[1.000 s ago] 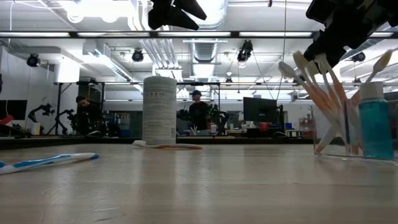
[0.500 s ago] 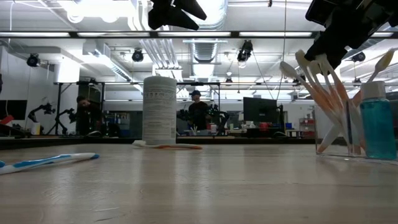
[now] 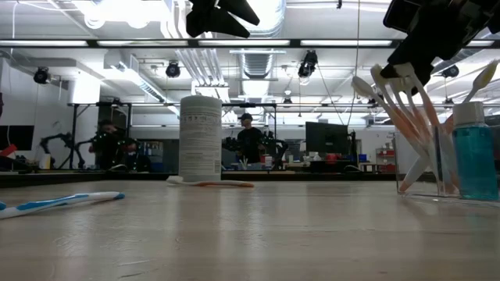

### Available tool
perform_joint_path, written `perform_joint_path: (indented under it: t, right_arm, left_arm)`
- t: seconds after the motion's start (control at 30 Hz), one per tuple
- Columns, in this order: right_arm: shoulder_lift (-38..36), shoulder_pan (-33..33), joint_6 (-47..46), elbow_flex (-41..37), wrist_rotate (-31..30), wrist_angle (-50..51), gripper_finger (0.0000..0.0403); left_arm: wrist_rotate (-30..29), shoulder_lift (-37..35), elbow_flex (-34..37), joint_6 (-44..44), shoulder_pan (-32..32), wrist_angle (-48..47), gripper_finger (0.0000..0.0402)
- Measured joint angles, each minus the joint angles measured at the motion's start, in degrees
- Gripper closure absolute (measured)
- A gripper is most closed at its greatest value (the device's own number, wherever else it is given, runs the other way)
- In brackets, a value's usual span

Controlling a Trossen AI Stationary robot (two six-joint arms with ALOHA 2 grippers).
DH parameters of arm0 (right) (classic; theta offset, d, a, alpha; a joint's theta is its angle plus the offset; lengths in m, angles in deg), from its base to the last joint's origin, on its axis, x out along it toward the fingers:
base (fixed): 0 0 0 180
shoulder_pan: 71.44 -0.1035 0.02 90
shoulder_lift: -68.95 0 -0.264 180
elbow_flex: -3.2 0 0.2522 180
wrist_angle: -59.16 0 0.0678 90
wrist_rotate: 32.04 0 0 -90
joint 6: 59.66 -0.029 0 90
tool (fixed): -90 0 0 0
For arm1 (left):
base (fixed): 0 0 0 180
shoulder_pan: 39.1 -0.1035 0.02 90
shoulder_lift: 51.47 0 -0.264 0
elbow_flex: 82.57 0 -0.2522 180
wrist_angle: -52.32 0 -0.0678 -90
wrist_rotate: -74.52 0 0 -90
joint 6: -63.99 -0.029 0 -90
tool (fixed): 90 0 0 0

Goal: Pick & Place toothbrushing station
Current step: Put the orange toothbrush into the top section of the transparent organizer

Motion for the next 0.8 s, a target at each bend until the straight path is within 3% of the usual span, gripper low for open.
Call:
perform_joint_path:
  t: [0.37, 0.8]
  right_arm:
    - [-1.02, 0.02, 0.06, 0.0, 2.13, -4.2, 0.0236]
    - [-4.45, 0.04, 0.66, 0.0, 2.71, -11.57, 0.0257]
  left_arm:
    - [0.01, 0.0, 0.0, 0.17, 0.0, 0.02, 0.0197]
    - [0.02, 0.0, 0.0, 0.13, 0.0, 0.02, 0.0197]
